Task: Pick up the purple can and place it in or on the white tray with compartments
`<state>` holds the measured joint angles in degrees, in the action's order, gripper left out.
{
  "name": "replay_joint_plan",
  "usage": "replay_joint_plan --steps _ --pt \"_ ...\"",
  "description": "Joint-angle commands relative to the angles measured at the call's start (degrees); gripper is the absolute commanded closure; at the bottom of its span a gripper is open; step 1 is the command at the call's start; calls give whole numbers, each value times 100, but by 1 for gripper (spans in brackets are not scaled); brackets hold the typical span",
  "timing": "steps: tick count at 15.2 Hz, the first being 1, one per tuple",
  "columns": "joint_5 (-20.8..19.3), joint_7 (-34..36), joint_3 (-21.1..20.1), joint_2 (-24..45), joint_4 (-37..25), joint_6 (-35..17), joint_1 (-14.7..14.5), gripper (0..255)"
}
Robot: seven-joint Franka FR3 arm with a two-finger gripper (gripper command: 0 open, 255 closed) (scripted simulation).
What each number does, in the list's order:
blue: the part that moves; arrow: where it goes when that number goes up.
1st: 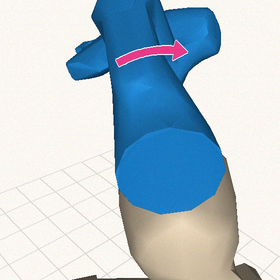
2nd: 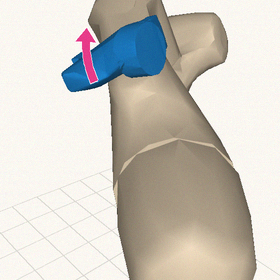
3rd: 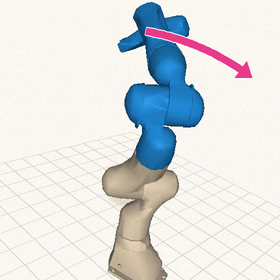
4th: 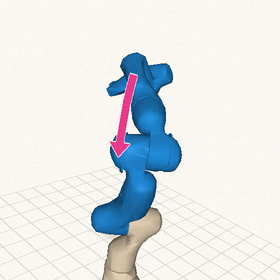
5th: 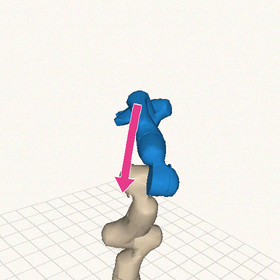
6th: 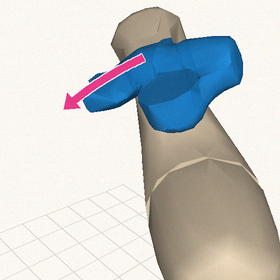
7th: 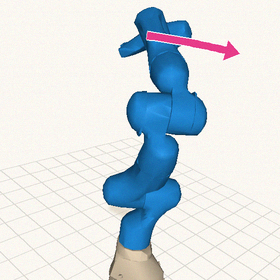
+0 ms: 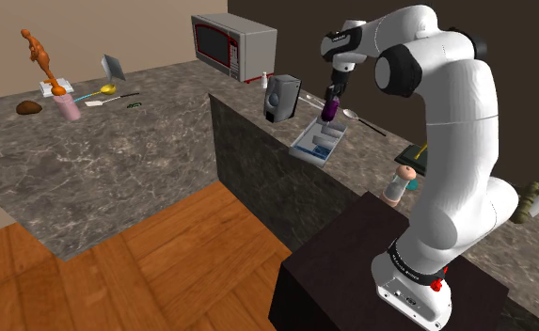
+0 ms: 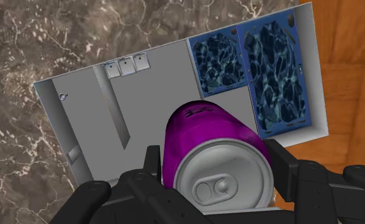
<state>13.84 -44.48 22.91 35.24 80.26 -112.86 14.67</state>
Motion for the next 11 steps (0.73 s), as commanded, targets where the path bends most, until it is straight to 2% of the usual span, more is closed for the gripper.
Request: replay_joint_plan --steps 1,11 --pt "61 54 -56 288 -407 122 55 255" --pt "173 -18 -135 570 -84 -468 66 255"
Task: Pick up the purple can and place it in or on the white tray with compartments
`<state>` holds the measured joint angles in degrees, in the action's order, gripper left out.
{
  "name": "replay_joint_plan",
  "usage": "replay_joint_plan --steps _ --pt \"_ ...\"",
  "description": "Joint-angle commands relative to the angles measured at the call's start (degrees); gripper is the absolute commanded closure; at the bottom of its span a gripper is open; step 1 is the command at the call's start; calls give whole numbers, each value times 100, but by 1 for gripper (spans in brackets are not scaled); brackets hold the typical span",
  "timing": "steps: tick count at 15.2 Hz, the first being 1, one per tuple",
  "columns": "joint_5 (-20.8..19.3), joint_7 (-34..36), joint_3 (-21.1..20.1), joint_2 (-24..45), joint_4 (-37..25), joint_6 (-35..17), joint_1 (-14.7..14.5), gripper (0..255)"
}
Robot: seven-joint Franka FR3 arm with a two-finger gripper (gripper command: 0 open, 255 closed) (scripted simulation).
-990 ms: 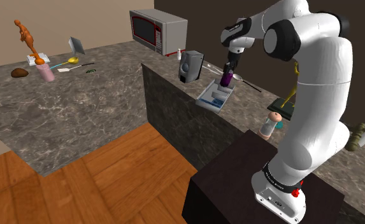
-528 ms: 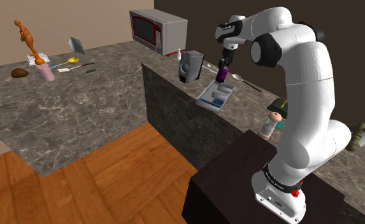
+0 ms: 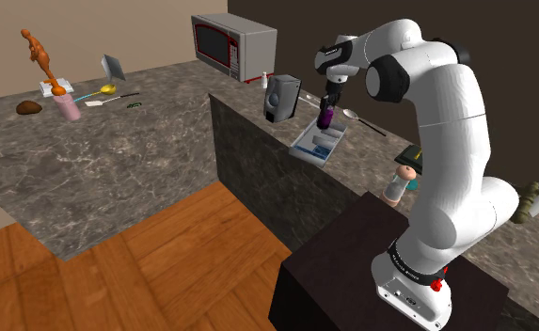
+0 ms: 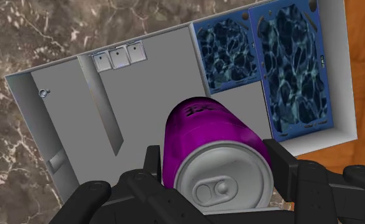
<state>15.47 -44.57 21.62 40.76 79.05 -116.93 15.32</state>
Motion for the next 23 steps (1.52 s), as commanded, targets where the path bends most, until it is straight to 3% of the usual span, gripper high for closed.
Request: replay_joint_plan --steps 1,8,16,17,23 --pt "23 -16 -15 52 60 -115 4 255" --pt "118 -70 -88 325 178 -498 36 255" --pt "119 -70 -87 325 178 -498 36 255" --pt "118 -68 -87 325 179 -500 34 0" --pt "85 -52 -60 225 147 -370 22 0"
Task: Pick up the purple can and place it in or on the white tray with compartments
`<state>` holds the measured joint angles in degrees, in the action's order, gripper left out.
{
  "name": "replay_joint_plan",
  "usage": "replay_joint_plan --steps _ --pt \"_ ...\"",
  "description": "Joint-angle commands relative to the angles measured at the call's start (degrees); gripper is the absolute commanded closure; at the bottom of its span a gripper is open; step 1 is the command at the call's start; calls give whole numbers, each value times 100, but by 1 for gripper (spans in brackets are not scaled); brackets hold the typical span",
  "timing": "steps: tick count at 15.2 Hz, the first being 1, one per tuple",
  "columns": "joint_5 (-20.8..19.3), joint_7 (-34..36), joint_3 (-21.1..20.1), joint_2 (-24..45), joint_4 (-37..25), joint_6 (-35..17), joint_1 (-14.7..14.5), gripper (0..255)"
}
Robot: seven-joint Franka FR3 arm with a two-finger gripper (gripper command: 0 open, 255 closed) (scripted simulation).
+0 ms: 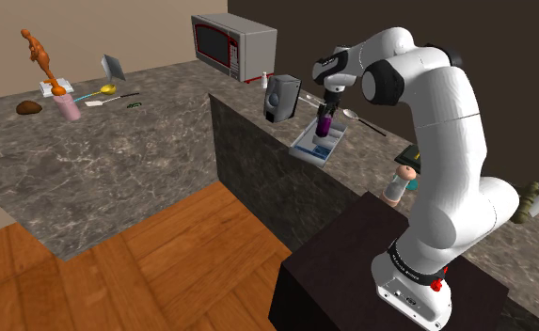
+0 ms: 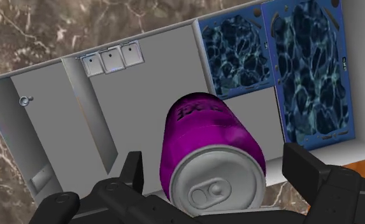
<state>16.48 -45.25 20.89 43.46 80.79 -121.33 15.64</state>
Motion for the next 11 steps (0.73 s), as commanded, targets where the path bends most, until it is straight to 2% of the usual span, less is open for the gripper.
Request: replay_joint_plan --steps 1,3,11 --pt "-49 35 38 -139 -67 201 -21 0" --pt "-106 69 79 -293 -164 446 -37 0" --pt "-106 69 79 -293 -164 446 -37 0"
